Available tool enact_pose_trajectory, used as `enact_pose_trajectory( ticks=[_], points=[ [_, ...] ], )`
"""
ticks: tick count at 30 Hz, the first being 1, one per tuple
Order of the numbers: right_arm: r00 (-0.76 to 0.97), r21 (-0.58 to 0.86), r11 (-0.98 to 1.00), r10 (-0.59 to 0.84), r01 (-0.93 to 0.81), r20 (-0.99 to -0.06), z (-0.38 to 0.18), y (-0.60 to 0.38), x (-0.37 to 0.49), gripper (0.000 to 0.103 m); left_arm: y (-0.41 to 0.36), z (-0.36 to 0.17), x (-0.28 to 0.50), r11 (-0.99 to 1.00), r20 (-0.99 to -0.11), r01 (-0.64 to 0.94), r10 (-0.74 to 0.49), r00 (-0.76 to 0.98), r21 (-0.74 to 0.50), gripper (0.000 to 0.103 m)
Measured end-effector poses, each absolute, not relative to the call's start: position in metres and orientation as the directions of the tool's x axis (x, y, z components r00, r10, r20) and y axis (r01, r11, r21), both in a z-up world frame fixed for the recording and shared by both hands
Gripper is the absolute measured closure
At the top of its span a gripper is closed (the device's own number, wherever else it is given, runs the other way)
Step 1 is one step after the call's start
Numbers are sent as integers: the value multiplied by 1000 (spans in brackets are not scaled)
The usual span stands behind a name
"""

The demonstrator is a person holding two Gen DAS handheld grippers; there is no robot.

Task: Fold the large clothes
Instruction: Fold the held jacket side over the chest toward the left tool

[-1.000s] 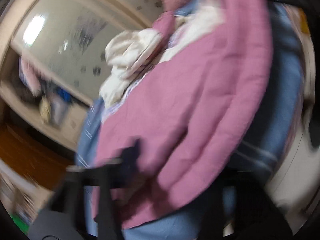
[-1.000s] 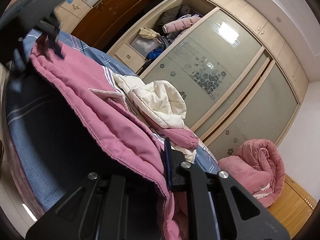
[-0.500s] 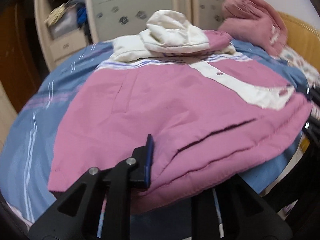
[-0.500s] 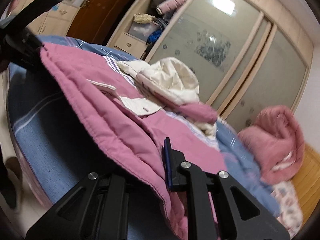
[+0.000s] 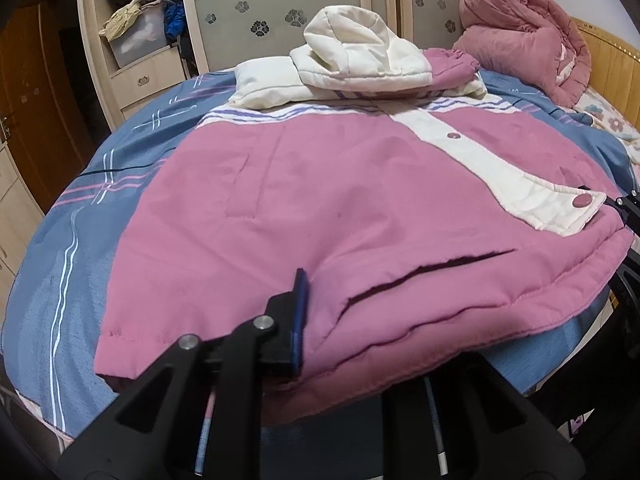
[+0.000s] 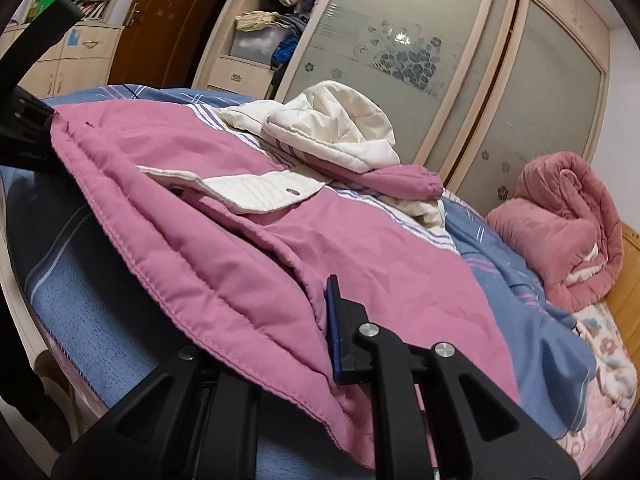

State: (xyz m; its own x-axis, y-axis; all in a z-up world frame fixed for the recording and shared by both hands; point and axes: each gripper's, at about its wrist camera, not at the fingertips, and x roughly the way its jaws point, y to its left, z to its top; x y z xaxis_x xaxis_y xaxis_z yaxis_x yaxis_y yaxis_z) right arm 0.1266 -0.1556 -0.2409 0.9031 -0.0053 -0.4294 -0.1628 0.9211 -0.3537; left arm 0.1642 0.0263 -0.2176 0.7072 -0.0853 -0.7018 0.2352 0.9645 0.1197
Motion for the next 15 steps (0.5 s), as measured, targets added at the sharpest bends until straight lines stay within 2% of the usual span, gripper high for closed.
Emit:
enact_pose_trajectory(
  ticks=[7, 11, 15],
  points=[
    [893, -278, 951, -6, -134, -450, -244, -159, 131, 92, 27, -221, 164, 968, -698, 225, -84, 711, 113, 89],
    [900, -225, 967, 7, -117, -437, -231, -162, 132, 92, 33, -216, 163, 972, -692, 224, -116, 712, 68, 89],
    [925, -196, 975, 24, -105, -379, -203, -164, 133, 92, 39, -204, 161, 976, -671, 218, -146, 727, 24, 89]
  ],
)
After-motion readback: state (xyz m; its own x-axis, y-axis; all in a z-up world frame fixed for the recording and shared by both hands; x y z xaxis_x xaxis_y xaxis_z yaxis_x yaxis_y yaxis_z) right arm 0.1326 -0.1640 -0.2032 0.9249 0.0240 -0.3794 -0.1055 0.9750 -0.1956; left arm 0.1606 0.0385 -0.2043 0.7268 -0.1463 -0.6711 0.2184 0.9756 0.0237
